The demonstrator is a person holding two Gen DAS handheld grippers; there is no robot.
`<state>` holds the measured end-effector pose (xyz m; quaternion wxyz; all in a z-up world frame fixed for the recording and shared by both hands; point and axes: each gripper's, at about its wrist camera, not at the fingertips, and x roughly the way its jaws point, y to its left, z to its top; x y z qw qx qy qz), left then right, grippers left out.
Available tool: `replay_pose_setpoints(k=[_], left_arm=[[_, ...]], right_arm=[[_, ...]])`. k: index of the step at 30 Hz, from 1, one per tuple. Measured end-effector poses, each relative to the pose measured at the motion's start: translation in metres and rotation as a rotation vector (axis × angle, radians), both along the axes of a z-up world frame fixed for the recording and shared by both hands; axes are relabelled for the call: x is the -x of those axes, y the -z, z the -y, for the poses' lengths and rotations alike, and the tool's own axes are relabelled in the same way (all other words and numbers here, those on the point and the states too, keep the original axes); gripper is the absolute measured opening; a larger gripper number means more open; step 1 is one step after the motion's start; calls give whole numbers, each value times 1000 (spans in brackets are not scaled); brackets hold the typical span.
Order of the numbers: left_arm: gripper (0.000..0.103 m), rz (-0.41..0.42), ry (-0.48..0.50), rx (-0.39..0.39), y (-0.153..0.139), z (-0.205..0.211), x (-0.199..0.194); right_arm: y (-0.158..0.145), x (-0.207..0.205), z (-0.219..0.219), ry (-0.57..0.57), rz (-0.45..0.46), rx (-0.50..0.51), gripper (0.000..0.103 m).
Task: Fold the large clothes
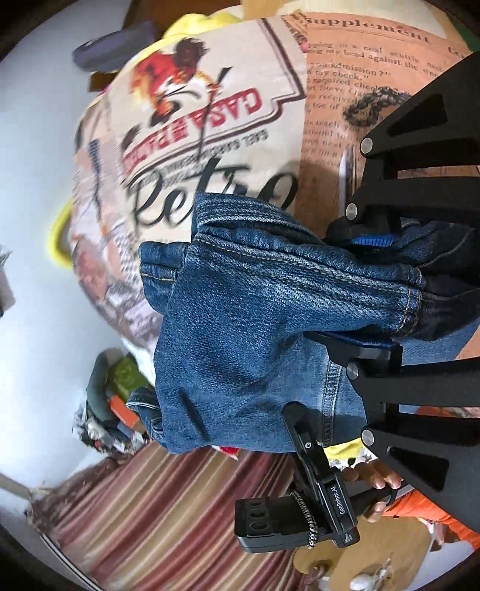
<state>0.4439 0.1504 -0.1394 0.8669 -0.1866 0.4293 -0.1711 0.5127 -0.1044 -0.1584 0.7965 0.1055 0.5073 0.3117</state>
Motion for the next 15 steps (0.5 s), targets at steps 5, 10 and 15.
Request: replay_pose_setpoints(k=[5, 10, 15], left_arm=[[48, 44, -44, -12, -25, -43, 37], [48, 45, -96, -29, -33, -76, 62], [48, 2, -147, -28, -19, -109, 80]], right_arm=[[-27, 18, -32, -40, 29, -18, 33], [-32, 35, -74, -88, 24, -22, 33], [-13, 41, -117, -138, -16, -16, 33]])
